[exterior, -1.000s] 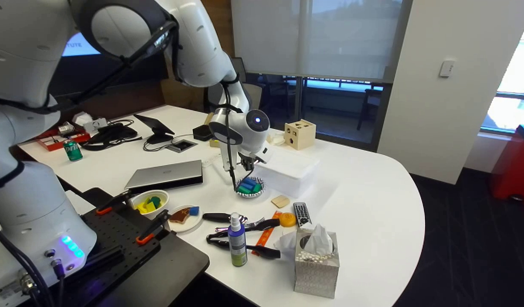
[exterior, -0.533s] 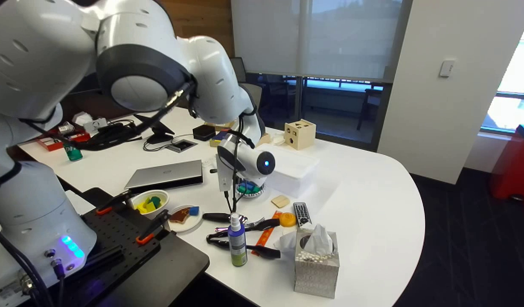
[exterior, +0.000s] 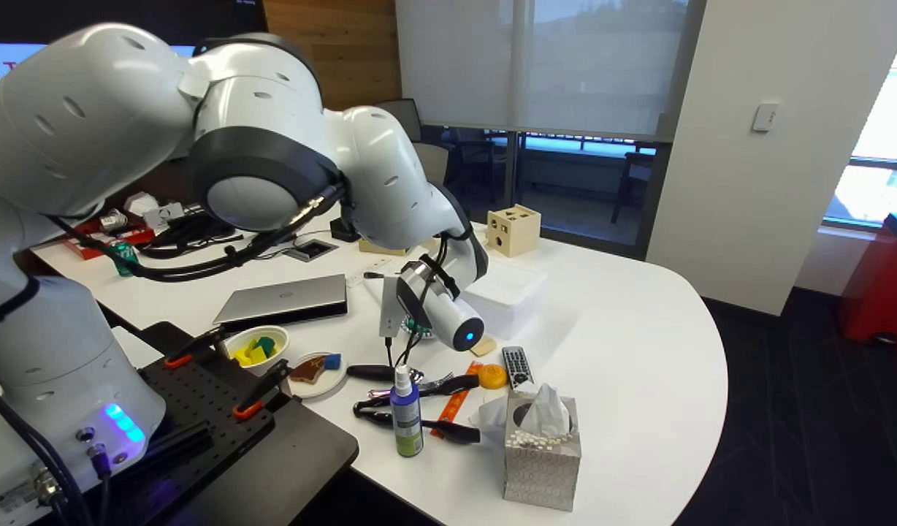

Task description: Use the silver spoon to push the blue block off the white plate

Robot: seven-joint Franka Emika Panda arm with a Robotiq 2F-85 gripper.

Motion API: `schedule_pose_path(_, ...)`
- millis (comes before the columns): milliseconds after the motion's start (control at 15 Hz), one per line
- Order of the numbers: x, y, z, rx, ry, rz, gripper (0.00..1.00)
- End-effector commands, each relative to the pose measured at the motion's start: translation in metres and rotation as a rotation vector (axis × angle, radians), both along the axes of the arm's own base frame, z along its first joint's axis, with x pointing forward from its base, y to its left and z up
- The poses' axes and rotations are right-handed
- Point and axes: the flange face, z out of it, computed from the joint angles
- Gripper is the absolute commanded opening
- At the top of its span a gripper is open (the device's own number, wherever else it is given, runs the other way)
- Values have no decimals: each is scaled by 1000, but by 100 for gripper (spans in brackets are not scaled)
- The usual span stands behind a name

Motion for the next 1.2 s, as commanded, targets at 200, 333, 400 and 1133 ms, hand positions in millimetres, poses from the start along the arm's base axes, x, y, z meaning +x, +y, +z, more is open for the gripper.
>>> schedule_pose_path(200,16,3,-12,111,91,14,2)
schedule_pose_path(333,19,3,-17,103,150,12,2)
schedule_pose_path(400,21,3,-19,93,181,12,2)
schedule_pose_path(1133,22,-10,-19,211,383,215,2)
